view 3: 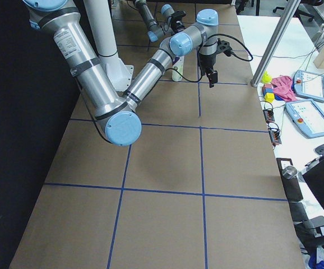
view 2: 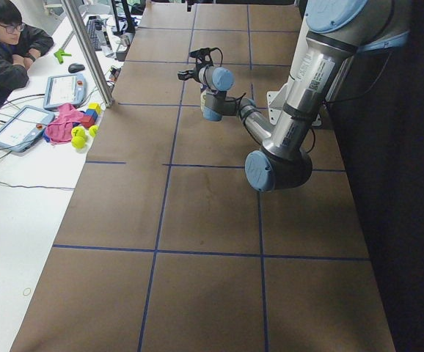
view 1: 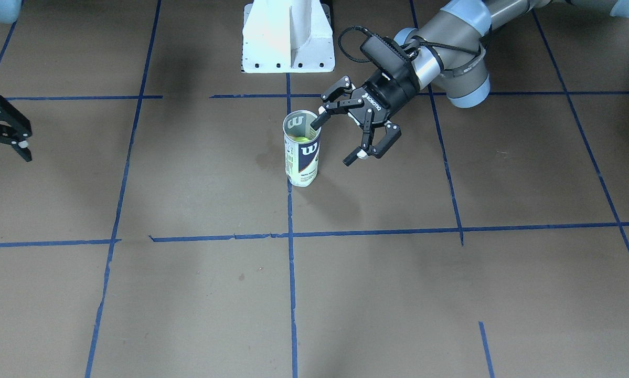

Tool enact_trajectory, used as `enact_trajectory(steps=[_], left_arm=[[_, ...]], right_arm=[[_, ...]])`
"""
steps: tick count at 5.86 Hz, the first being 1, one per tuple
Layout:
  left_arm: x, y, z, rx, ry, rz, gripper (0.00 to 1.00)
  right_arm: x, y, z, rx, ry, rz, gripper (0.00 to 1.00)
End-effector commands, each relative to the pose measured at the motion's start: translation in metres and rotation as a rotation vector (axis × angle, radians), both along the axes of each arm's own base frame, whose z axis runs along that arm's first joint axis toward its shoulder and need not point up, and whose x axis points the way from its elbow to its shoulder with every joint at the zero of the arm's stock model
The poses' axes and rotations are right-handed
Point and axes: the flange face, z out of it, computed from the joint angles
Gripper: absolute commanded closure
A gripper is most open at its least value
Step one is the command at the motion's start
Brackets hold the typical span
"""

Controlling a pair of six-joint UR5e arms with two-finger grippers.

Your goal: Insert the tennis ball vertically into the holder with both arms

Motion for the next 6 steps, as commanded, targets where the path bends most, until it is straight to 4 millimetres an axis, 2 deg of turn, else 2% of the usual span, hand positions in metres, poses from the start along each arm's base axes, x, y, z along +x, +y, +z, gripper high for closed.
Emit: enact_trajectory(steps=[1, 2, 3, 4, 5, 6], left_arm=[[-0.073, -0.055, -0.002, -0.246, -0.26, 0.113, 0.0], [-0.1, -0.074, 0.012, -0.29, -0.342, 0.181, 0.0], [-0.124, -0.096, 0.036, -0.286, -0.495, 0.253, 0.0], [-0.164, -0.118, 0.059, -0.228, -0.61, 0.231, 0.0], [-0.221, -0.138, 0.115, -0.277, -0.682, 0.191, 0.0], [-0.305, -0.137, 0.188, -0.492, -0.67, 0.105, 0.0]], right_arm=[[0.053, 0.014, 0.061, -0.015, 0.014, -0.035, 0.01], [0.087, 0.024, 0.092, 0.002, 0.02, -0.068, 0.01], [0.126, 0.041, 0.127, 0.021, 0.029, -0.096, 0.01], [0.159, 0.059, 0.167, 0.023, 0.043, -0.126, 0.01], [0.173, 0.075, 0.2, -0.015, 0.039, -0.13, 0.0], [0.189, 0.086, 0.23, -0.081, 0.033, -0.098, 0.0]])
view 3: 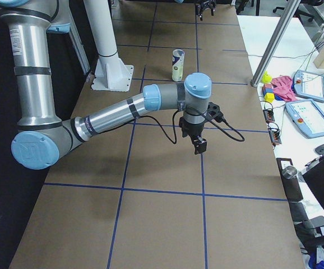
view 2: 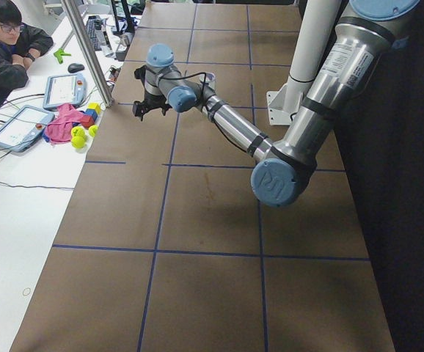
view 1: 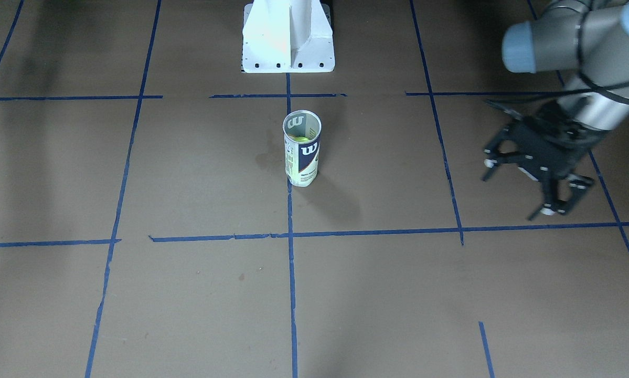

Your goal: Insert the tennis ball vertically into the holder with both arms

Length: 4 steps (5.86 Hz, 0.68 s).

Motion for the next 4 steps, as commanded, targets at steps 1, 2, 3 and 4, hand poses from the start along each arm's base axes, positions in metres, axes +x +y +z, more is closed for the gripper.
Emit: enact_trajectory(steps=[1, 2, 3, 4], left_arm=[[-0.148, -0.013, 0.121, -0.34, -0.051, -0.275, 0.0], [-0.203, 0.001, 0.195, -0.492, -0.065, -0.367, 0.0], [-0.224, 0.052, 0.297, -0.609, -0.096, -0.397, 0.0], [-0.227, 0.098, 0.358, -0.632, -0.108, -0.414, 0.0]], right_arm=[[0.017, 0.025, 0.054, -0.103, -0.002, 0.023, 0.0], [0.017, 0.029, 0.075, -0.149, -0.003, 0.025, 0.0], [0.018, 0.03, 0.099, -0.198, 0.0, 0.025, 0.0], [0.02, 0.033, 0.116, -0.234, 0.0, 0.031, 0.0]])
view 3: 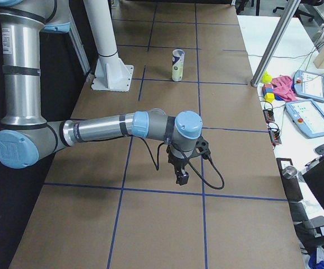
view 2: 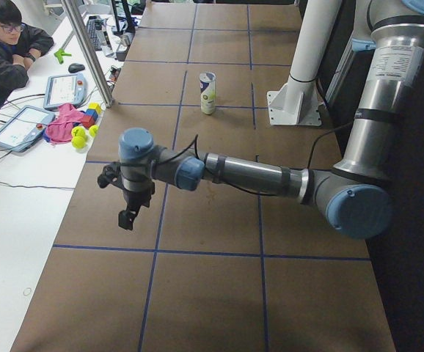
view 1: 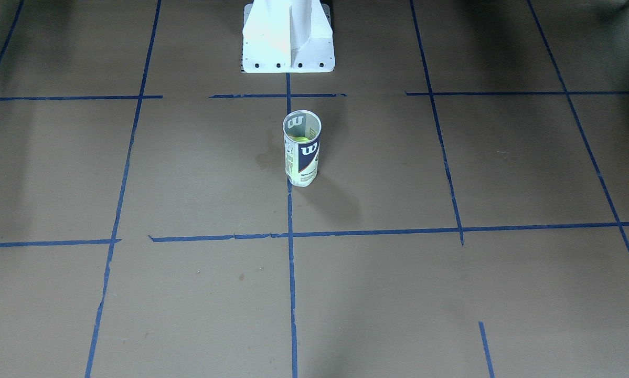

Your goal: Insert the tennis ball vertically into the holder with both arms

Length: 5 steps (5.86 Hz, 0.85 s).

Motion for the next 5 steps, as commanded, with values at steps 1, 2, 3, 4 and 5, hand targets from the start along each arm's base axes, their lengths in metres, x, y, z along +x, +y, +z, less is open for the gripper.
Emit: enact_trajectory(steps=[1, 2, 3, 4, 5], left_arm=[[-0.005, 0.055, 0.075, -0.114, 0.055, -0.013, 0.0], [-0.004, 0.064, 0.078, -0.234, 0.069, -0.015, 0.0], [-0.004, 0.063, 0.056, -0.274, 0.074, -0.016, 0.0], [-0.002, 0.066, 0.039, -0.245, 0.102, -0.008, 0.0], [0.001, 0.067, 0.029, -0.215, 0.112, 0.004, 0.0]], right_arm=[[0.001, 0.002, 0.021, -0.046, -0.002, 0.004, 0.0], [0.001, 0.003, 0.034, -0.072, -0.004, 0.005, 0.0], [0.001, 0.003, 0.037, -0.079, -0.004, 0.002, 0.0], [0.001, 0.007, 0.043, -0.084, 0.005, -0.008, 0.0], [0.001, 0.004, 0.037, -0.071, 0.0, -0.005, 0.0]])
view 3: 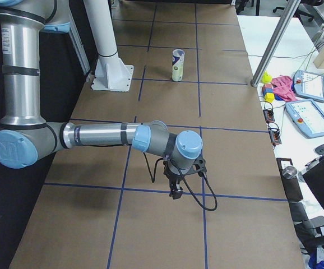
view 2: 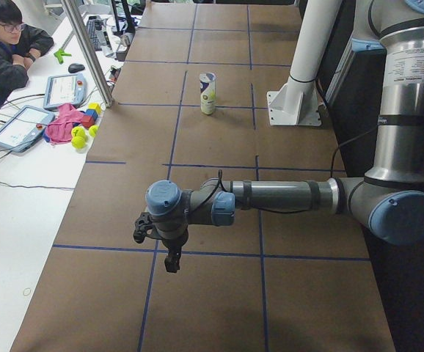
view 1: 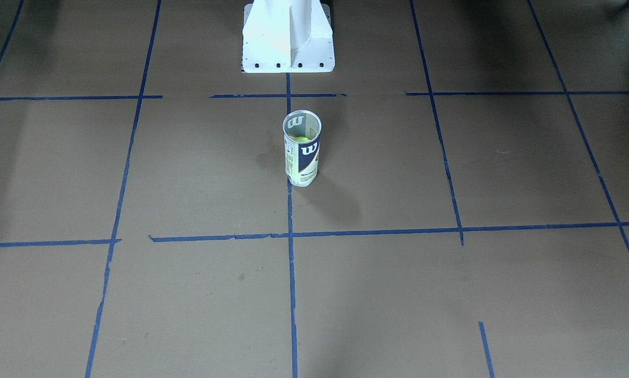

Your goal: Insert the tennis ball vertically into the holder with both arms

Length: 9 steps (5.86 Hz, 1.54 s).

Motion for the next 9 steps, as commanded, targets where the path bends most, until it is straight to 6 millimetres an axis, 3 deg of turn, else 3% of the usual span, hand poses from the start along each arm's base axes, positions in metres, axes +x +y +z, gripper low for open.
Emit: enact_trajectory(steps=[1, 9], left_arm=[[0.0046, 0.0012, -0.0127, 0.025, 0.012, 0.013, 0.0], [0.0055, 0.0023, -0.0139, 0.029, 0.015, 0.016, 0.0]], right_arm=[[-0.0001, -0.0021, -0.0002, -0.003, -0.001, 0.006, 0.0], [-0.0003, -0.0024, 0.002, 0.052, -0.003, 0.005, 0.0]])
